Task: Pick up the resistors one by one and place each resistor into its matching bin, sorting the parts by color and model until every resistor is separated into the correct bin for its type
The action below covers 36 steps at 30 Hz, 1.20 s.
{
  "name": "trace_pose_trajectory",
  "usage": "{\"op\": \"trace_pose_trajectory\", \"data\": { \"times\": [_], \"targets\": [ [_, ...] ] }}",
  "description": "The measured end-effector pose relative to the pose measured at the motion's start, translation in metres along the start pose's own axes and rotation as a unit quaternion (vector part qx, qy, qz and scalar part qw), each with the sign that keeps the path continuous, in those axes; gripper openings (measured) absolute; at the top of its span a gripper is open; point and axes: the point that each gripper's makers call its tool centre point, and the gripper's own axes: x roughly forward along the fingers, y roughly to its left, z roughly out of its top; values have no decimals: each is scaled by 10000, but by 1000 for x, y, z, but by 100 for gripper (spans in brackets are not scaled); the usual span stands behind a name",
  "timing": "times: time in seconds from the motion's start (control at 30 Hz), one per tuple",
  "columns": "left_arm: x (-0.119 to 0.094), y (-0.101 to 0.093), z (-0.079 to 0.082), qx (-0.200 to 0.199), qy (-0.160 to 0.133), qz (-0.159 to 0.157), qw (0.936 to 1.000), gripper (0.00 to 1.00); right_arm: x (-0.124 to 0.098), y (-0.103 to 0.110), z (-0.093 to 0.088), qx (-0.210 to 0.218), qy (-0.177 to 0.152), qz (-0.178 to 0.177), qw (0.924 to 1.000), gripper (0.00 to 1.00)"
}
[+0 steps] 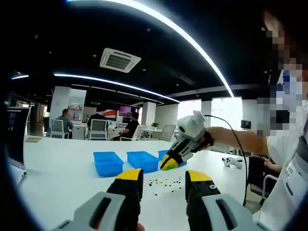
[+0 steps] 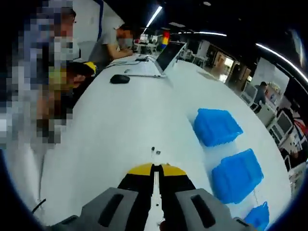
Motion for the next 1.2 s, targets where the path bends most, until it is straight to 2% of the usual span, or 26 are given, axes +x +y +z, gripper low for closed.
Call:
{"op": "trace_pose_trajectory", "data": {
  "times": [0.07, 0.13, 0.27, 0.4, 0.53, 0.57, 0.67, 0.7, 0.8, 0.97, 1.0, 1.2],
  "targets": [
    [0, 0, 1, 6, -5, 7, 10000, 37, -21, 1, -1, 244, -383, -195, 9988, 7],
    [0, 0, 1, 9, -2, 10, 10000, 37, -42, 3, -6, 410, -618, -329, 9967, 7],
    [3, -2, -2, 7, 35, -8, 10000, 37, -85, 9, -17, 811, -1153, -671, 9877, 7],
    [5, -2, -4, 16, 78, -24, 10000, 37, -114, 15, -31, 1014, -1418, -999, 9796, 7],
    [7, -1, -5, 12, 103, -27, 9999, 37, -140, 24, -37, 1272, -1880, -1317, 9650, 7],
    [7, -1, -6, 15, 120, -29, 9999, 37, -147, 29, -40, 1396, -2026, -1380, 9594, 7],
    [7, -1, -8, 7, 135, -30, 9999, 37, -156, 42, -44, 1450, -2219, -1462, 9531, 7],
    [8, 0, -8, 6, 142, -27, 9999, 37, -161, 49, -46, 1539, -2393, -1512, 9467, 7],
    [7, 0, -9, 12, 149, -29, 9999, 37, -167, 57, -52, 1592, -2507, -1625, 9409, 7],
    [7, -1, -9, 19, 143, -36, 9999, 37, -184, 62, -56, 1894, -2945, -1802, 9192, 7],
    [7, -2, -9, 17, 143, -36, 9999, 37, -185, 64, -57, 1941, -2984, -1771, 9175, 7],
    [6, -2, -7, 24, 125, -44, 9999, 37, -188, 60, -56, 1901, -2915, -1851, 9190, 7]
  ]
}}
